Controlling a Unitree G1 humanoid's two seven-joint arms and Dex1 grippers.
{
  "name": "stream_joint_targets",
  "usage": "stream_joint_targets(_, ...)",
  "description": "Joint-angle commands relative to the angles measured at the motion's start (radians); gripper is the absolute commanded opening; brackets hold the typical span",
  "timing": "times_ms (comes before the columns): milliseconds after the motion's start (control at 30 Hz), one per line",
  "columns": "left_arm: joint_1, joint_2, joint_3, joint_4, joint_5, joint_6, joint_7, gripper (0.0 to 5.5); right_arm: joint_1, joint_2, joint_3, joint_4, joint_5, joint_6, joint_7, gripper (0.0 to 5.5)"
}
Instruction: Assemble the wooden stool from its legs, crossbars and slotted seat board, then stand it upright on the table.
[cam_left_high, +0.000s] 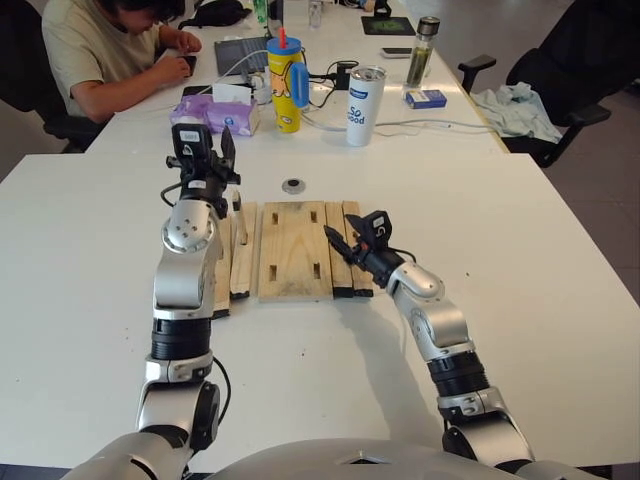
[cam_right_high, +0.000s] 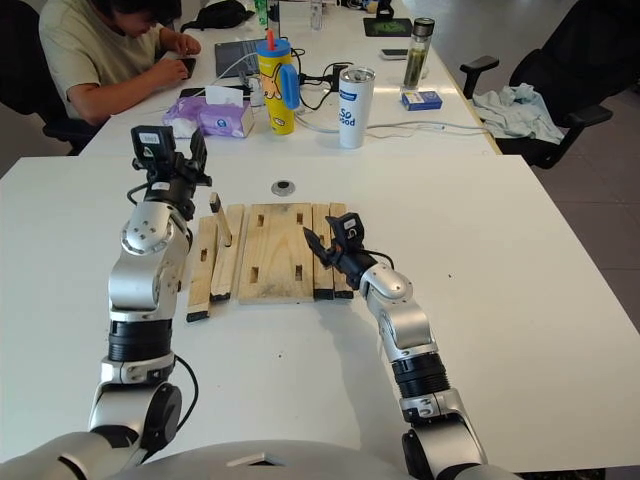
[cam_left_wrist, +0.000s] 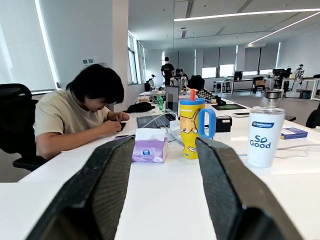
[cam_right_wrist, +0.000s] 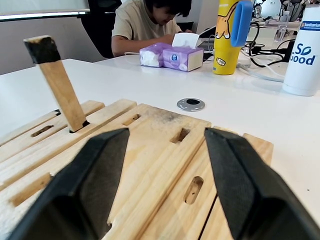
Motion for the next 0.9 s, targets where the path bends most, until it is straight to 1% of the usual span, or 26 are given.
stream_joint_targets(33, 0.122, -0.056, -0.025, -0.042, -0.028, 0.079, -0.002, 2.27, 0.012, 0.000, 0.006, -0.014, -0.007, 0.002, 0.001, 2.80)
stream_joint_targets(167, 0.167, -0.068, -0.033, -0.025, -0.019, 0.093, 0.004, 2.27, 0.029, -0.003, 0.011, -0.028, -0.003, 0.010, 0.008, 2.80)
stream_joint_targets(400, 0.160, -0.061, -0.037, 0.061, -0.005, 0.069, -0.001, 2.27, 0.022, -0.004, 0.014, -0.024, -0.003, 0.014, 0.012, 2.80)
stream_joint_targets(700, 0.164, -0.040, -0.046, 0.086, 0.030, 0.072, 0.000, 0.93, 0.023, -0.005, 0.005, -0.019, -0.004, 0.044, -0.003, 2.80)
stream_joint_targets(767, 0.157, -0.037, -0.042, 0.090, 0.031, 0.065, 0.001, 0.58, 0.004, 0.000, -0.013, 0.003, -0.021, 0.051, -0.045, 2.80)
stream_joint_targets(833, 0.139, -0.037, -0.037, 0.097, 0.024, 0.043, -0.005, 0.40, -0.014, 0.002, -0.035, 0.019, -0.006, 0.068, -0.057, 2.80)
stream_joint_targets(900, 0.115, -0.040, -0.025, 0.101, 0.000, 0.023, -0.022, 0.40, -0.025, 0.001, -0.051, 0.024, 0.010, 0.062, -0.052, 2.80)
